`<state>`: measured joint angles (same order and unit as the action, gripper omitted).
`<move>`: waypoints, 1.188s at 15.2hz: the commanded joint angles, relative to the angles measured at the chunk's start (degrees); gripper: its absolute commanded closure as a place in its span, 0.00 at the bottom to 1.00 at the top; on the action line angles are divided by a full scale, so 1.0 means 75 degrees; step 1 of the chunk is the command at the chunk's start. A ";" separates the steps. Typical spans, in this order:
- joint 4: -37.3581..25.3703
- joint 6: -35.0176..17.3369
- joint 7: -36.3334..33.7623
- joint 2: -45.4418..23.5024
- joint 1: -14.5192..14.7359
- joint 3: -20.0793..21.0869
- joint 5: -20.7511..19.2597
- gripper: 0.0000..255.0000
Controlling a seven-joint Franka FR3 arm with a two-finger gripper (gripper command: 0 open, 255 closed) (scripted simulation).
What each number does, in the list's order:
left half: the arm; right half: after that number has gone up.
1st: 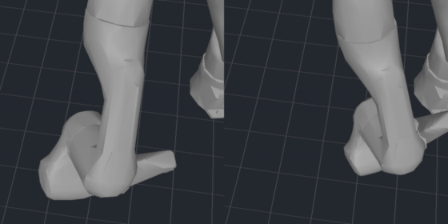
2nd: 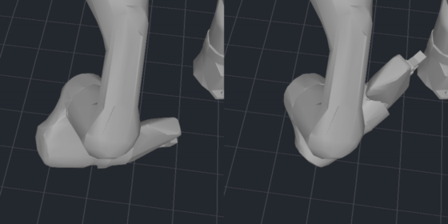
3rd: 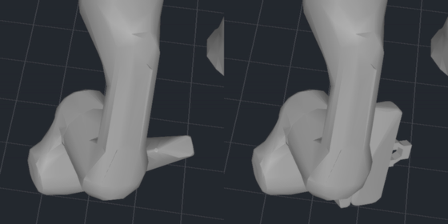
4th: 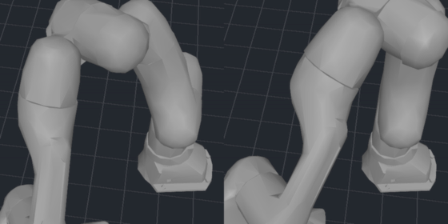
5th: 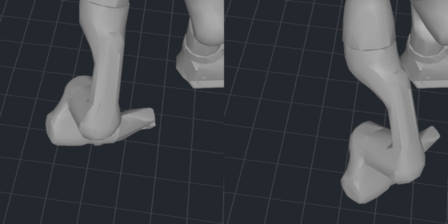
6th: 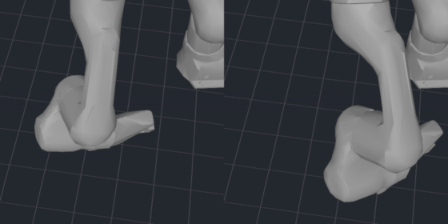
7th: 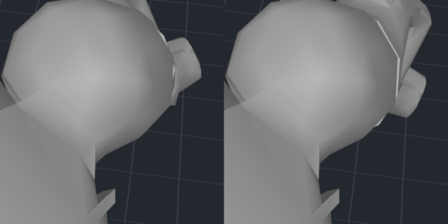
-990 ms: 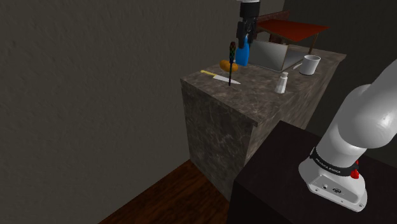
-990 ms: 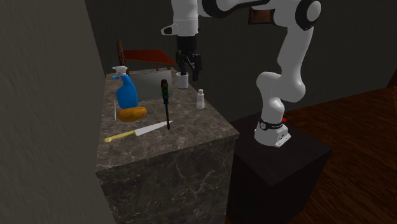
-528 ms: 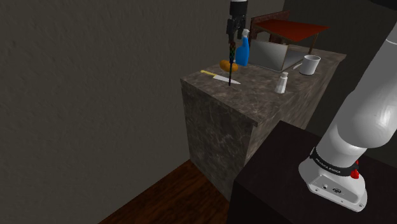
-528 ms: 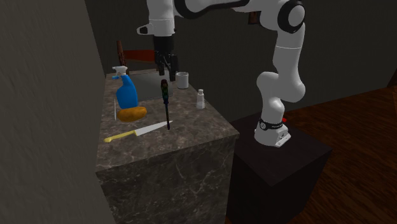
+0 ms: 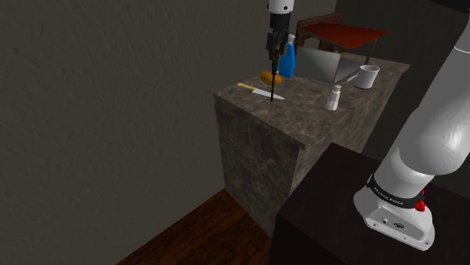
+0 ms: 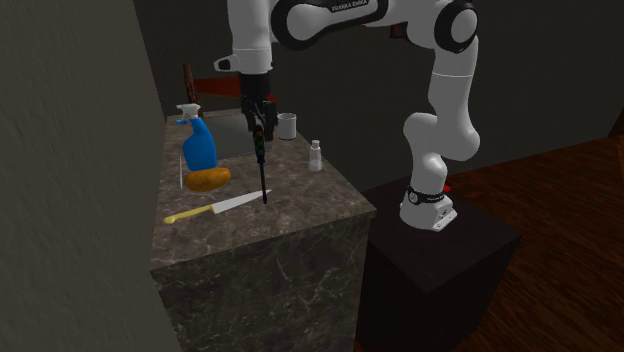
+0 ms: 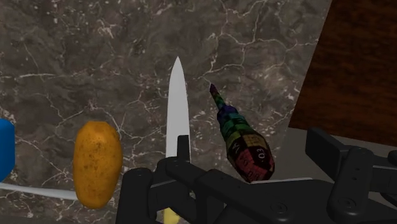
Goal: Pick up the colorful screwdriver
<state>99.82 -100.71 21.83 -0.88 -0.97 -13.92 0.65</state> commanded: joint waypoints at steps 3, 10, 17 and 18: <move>0.0050 -0.0079 0.0010 -0.0025 -0.0005 -0.0004 0.0007 1.00; 0.0041 -0.0078 0.0015 -0.0034 -0.0007 -0.0006 0.0009 1.00; -0.0608 0.0549 0.0015 -0.0056 -0.0011 -0.0010 0.0014 1.00; -0.0728 0.0655 0.0017 -0.0070 -0.0012 -0.0011 0.0017 1.00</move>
<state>95.33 -96.67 21.86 -1.29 -1.01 -13.95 0.75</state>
